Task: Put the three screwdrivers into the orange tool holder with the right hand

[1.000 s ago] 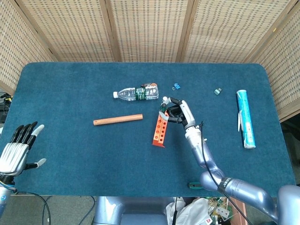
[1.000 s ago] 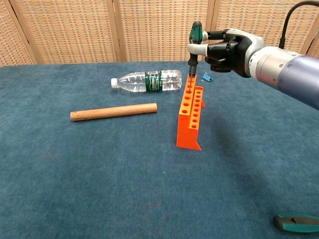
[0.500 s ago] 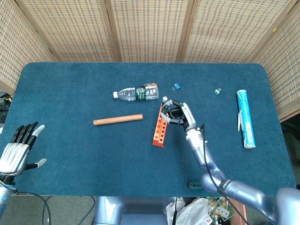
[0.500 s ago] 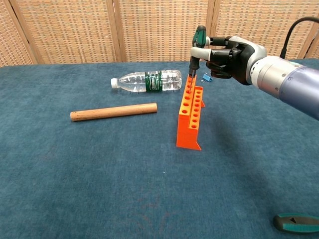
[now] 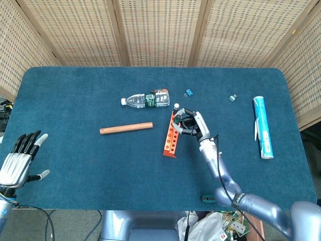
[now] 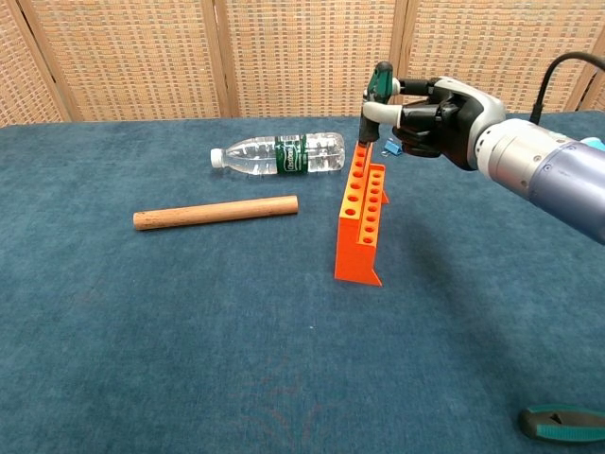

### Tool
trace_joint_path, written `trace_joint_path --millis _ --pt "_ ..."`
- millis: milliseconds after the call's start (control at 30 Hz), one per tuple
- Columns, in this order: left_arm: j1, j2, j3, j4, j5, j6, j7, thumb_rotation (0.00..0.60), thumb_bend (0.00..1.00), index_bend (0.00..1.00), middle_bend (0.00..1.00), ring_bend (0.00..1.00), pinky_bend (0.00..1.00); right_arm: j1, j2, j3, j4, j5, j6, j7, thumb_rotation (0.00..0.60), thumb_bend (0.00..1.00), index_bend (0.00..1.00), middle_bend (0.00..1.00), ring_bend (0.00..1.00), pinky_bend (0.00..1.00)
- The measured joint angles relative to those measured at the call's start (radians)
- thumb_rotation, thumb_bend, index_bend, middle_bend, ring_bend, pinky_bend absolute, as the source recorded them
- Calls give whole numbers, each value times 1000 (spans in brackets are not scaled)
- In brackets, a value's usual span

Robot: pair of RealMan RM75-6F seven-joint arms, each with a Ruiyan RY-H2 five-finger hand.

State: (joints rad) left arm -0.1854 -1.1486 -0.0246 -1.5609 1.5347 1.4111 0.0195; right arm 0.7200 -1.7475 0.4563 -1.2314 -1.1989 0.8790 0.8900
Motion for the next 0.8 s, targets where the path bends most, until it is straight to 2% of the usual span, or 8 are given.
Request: trace_joint_path --millis 800 --pt "-4 -5 -2 4 -11 -11 8 600 0 0 0 0 0 31 -38 -55 104 -32 -20 -41 600 576 683 957 864 1000"
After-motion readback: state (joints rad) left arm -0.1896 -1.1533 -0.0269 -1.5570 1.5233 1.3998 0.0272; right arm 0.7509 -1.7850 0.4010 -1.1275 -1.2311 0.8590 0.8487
